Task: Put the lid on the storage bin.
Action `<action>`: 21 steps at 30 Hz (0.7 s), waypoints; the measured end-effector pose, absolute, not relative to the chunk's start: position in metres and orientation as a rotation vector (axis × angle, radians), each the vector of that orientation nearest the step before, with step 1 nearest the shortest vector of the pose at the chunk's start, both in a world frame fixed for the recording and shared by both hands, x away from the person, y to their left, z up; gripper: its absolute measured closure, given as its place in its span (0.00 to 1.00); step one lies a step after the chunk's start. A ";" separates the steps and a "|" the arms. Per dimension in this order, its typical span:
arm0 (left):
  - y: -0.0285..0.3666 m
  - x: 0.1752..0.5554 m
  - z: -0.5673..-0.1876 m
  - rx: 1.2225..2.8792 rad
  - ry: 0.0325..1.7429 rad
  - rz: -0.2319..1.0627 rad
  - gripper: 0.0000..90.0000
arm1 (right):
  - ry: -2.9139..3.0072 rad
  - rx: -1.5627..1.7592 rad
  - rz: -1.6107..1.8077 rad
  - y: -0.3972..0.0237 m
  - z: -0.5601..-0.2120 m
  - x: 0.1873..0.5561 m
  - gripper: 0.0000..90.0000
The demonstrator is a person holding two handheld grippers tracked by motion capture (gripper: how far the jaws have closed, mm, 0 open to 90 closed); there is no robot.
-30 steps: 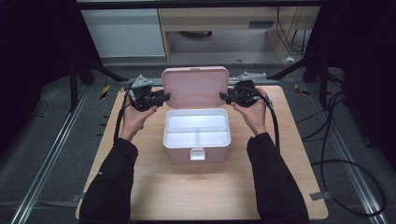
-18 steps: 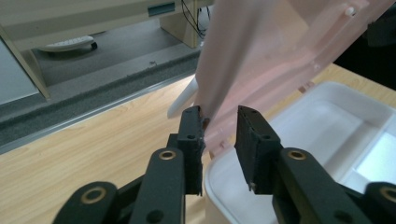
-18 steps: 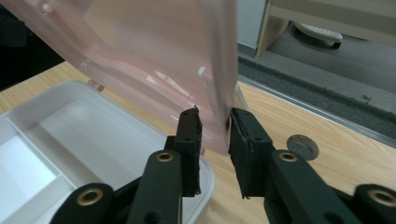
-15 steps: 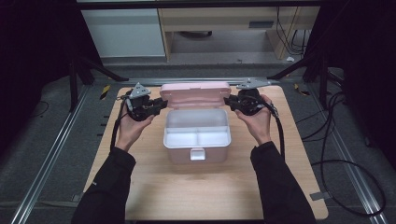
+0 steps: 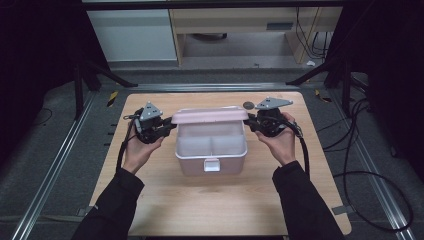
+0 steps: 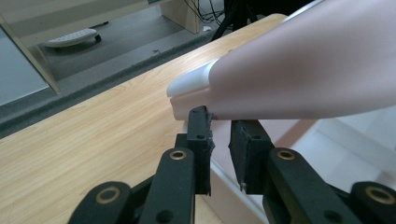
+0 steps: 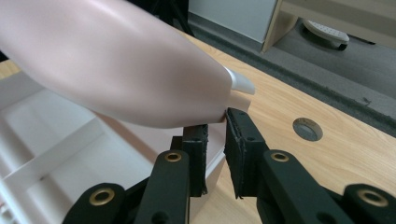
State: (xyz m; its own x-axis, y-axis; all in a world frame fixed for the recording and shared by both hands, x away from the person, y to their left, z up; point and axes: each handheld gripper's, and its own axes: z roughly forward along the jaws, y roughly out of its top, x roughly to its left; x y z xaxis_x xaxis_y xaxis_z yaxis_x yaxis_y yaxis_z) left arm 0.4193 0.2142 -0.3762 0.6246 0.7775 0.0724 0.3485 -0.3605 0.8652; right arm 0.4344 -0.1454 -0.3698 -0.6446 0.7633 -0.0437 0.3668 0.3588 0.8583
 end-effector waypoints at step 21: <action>0.240 0.360 -0.411 1.963 0.972 0.595 0.64 | 2.215 1.015 1.196 -0.175 -0.383 0.369 0.64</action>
State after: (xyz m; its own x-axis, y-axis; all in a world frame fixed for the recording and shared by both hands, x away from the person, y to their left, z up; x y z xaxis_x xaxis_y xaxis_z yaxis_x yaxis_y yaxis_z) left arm 0.3604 0.2398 -0.4109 0.5855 0.8094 0.0452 0.4081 -0.3424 0.8463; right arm 0.3692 -0.1751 -0.3835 -0.6428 0.7657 -0.0242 0.3998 0.3623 0.8419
